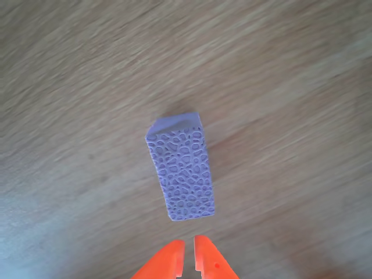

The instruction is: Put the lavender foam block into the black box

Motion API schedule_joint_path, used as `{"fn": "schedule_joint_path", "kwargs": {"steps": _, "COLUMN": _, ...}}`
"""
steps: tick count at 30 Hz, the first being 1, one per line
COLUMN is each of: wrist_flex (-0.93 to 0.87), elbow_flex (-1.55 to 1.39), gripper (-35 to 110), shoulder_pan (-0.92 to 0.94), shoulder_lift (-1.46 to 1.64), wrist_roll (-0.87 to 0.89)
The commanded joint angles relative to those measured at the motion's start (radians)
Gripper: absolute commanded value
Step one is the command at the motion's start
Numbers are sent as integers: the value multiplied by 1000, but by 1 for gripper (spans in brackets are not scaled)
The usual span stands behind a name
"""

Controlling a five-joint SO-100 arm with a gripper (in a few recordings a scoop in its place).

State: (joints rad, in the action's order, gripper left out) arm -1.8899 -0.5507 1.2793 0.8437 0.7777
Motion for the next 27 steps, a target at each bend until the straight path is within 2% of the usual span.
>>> {"fn": "schedule_joint_path", "kwargs": {"steps": 1, "wrist_flex": -12, "elbow_flex": 28, "gripper": 12, "shoulder_pan": 15, "shoulder_lift": 37, "wrist_roll": -11}}
{"fn": "schedule_joint_path", "kwargs": {"steps": 5, "wrist_flex": -12, "elbow_flex": 31, "gripper": 22, "shoulder_pan": 14, "shoulder_lift": 35, "wrist_roll": -14}}
{"fn": "schedule_joint_path", "kwargs": {"steps": 19, "wrist_flex": -12, "elbow_flex": 18, "gripper": 22, "shoulder_pan": 104, "shoulder_lift": 58, "wrist_roll": -123}}
{"fn": "schedule_joint_path", "kwargs": {"steps": 27, "wrist_flex": -12, "elbow_flex": 25, "gripper": 27, "shoulder_pan": 80, "shoulder_lift": 46, "wrist_roll": -84}}
